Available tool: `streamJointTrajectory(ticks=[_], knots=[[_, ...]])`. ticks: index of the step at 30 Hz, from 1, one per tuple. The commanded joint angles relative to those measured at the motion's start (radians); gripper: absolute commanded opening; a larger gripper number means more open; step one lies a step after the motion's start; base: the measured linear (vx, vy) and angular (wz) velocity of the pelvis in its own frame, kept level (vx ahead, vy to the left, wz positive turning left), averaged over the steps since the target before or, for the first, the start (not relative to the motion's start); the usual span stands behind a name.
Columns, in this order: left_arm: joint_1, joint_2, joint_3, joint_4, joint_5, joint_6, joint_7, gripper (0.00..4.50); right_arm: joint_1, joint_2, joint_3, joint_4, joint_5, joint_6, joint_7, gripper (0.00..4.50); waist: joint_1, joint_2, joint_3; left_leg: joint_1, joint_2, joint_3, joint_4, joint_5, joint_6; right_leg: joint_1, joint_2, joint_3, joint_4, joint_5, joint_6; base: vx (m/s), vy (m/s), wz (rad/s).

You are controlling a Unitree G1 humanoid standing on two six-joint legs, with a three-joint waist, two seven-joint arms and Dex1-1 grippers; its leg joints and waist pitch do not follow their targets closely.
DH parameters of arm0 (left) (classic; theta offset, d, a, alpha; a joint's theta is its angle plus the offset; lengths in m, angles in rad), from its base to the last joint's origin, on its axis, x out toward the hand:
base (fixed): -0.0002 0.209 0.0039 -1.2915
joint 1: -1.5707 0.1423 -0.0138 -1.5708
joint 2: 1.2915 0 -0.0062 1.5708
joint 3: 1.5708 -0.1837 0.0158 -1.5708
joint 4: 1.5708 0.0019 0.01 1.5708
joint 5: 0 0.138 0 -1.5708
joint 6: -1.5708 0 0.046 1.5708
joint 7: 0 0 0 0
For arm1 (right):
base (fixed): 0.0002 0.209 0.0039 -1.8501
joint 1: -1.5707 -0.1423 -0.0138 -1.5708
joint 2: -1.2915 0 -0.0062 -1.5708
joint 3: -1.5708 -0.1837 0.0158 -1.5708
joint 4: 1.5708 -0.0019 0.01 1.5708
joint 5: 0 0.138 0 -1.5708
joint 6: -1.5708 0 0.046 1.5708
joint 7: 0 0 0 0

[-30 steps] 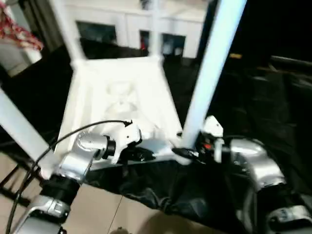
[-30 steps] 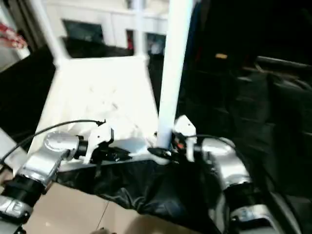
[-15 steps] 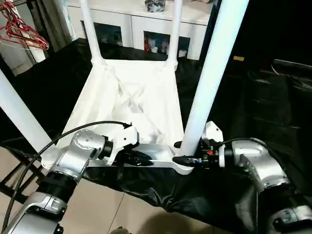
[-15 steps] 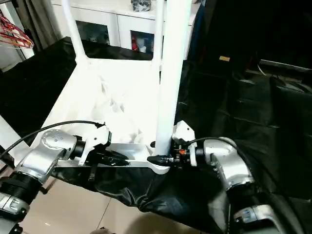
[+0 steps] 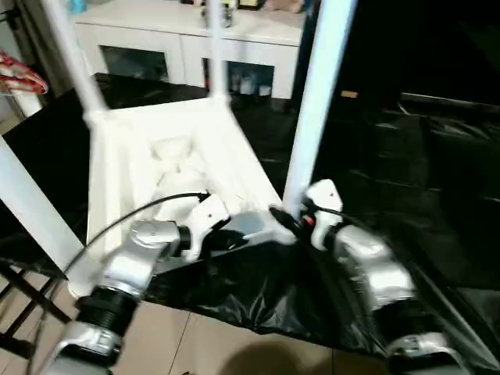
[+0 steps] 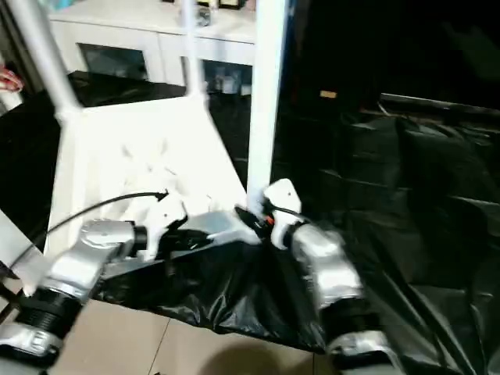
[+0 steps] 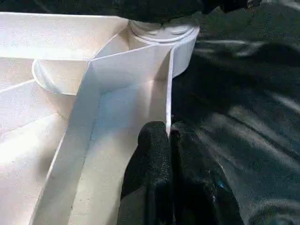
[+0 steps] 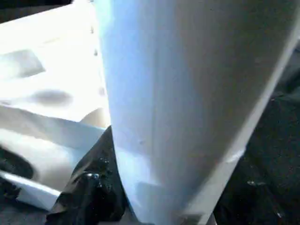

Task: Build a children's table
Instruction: Rotate leg to tighten

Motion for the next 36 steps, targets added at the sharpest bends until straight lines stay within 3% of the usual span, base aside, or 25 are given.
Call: streamJointTrajectory(ticks=[1, 3, 9, 15, 17, 20, 22, 25, 27, 29, 34, 36], knots=[[-0.025, -0.072, -0.051, -0.026, -0.031, -0.015, 0.022, 0.00, 0.035, 0.064, 0.091, 0.037, -0.003, 0.035, 0.054, 2.51, 0.004, 0.008, -0.026, 0.004, 0.056, -0.039, -0.084, -0.361, -0.014, 0.012, -0.096, 0.070, -0.112, -0.418, -0.115, 0.000, 0.000, 0.00], [-0.032, -0.065, -0.053, -0.019, -0.027, -0.024, 0.017, 0.00, 0.036, 0.050, 0.084, 0.018, 0.011, 0.044, 0.084, 2.67, 0.004, 0.007, -0.028, 0.002, 0.057, -0.036, -0.085, -0.345, -0.007, 0.014, -0.092, 0.071, -0.105, -0.351, -0.128, 0.000, 0.000, 0.00], [-0.038, -0.034, -0.036, -0.010, -0.038, -0.046, -0.038, 0.00, 0.022, -0.022, 0.075, 0.025, 0.023, 0.016, 0.195, 3.13, 0.012, 0.004, -0.032, -0.002, 0.056, -0.029, -0.078, -0.285, 0.017, 0.020, -0.093, 0.073, -0.097, -0.270, -0.154, 0.000, 0.000, 0.00], [-0.029, 0.026, -0.041, -0.003, -0.065, -0.080, -0.163, 0.00, 0.033, -0.127, 0.126, -0.020, 0.058, -0.003, 0.450, 3.13, 0.023, 0.007, -0.043, -0.010, 0.056, -0.024, -0.066, -0.182, 0.057, 0.033, -0.085, 0.067, -0.075, -0.083, -0.194, 0.000, 0.000, 0.00], [-0.036, 0.052, -0.050, 0.017, -0.070, -0.094, -0.216, 0.00, 0.050, -0.176, 0.159, -0.059, 0.082, 0.013, 0.583, 3.13, 0.029, 0.009, -0.048, -0.010, 0.057, -0.020, -0.058, -0.128, 0.084, 0.032, -0.080, 0.064, -0.060, 0.038, -0.221, 0.000, 0.000, 0.00], [-0.044, 0.065, -0.052, 0.035, -0.066, -0.103, -0.240, 0.00, 0.056, -0.197, 0.171, -0.076, 0.090, 0.026, 0.648, 2.89, 0.033, 0.008, -0.052, -0.015, 0.057, -0.020, -0.051, -0.101, 0.105, 0.032, -0.079, 0.061, -0.052, 0.103, -0.237, 0.000, 0.000, 0.00], [-0.059, 0.075, -0.051, 0.062, -0.062, -0.116, -0.258, 0.00, 0.064, -0.220, 0.184, -0.100, 0.105, 0.047, 0.712, 2.82, 0.038, 0.005, -0.047, -0.018, 0.058, -0.021, -0.055, -0.127, 0.107, 0.033, -0.082, 0.060, -0.059, 0.053, -0.231, 0.000, 0.000, 0.00], [-0.083, 0.084, -0.047, 0.099, -0.064, -0.125, -0.273, 0.00, 0.070, -0.248, 0.198, -0.121, 0.130, 0.078, 0.786, 2.55, 0.047, -0.004, -0.045, -0.015, 0.060, -0.020, -0.057, -0.155, 0.092, 0.033, -0.086, 0.061, -0.065, -0.029, -0.216, 0.000, 0.000, 0.00], [-0.097, 0.090, -0.045, 0.120, -0.068, -0.127, -0.286, 0.00, 0.070, -0.263, 0.210, -0.128, 0.139, 0.094, 0.826, 2.44, 0.053, -0.004, -0.043, -0.011, 0.061, -0.019, -0.060, -0.172, 0.074, 0.030, -0.088, 0.062, -0.071, -0.094, -0.205, 0.000, 0.000, 0.00], [-0.104, 0.095, -0.046, 0.132, -0.068, -0.133, -0.297, 0.00, 0.071, -0.275, 0.223, -0.135, 0.137, 0.102, 0.851, 2.28, 0.056, 0.001, -0.043, -0.008, 0.062, -0.020, -0.061, -0.178, 0.065, 0.026, -0.088, 0.063, -0.072, -0.107, -0.199, 0.000, 0.000, 0.00], [-0.101, 0.096, -0.045, 0.130, -0.073, -0.136, -0.309, 0.00, 0.071, -0.274, 0.223, -0.143, 0.138, 0.122, 0.862, 2.12, 0.056, -0.008, -0.046, -0.016, 0.060, -0.021, -0.057, -0.132, 0.074, 0.032, -0.090, 0.061, -0.064, -0.049, -0.201, 0.000, 0.000, 0.00], [-0.091, 0.090, -0.041, 0.117, -0.079, -0.129, -0.300, 0.00, 0.064, -0.253, 0.216, -0.132, 0.133, 0.117, 0.831, 2.09, 0.057, -0.004, -0.047, -0.017, 0.060, -0.020, -0.056, -0.132, 0.073, 0.032, -0.091, 0.061, -0.065, -0.060, -0.201, 0.000, 0.000, 0.00]])
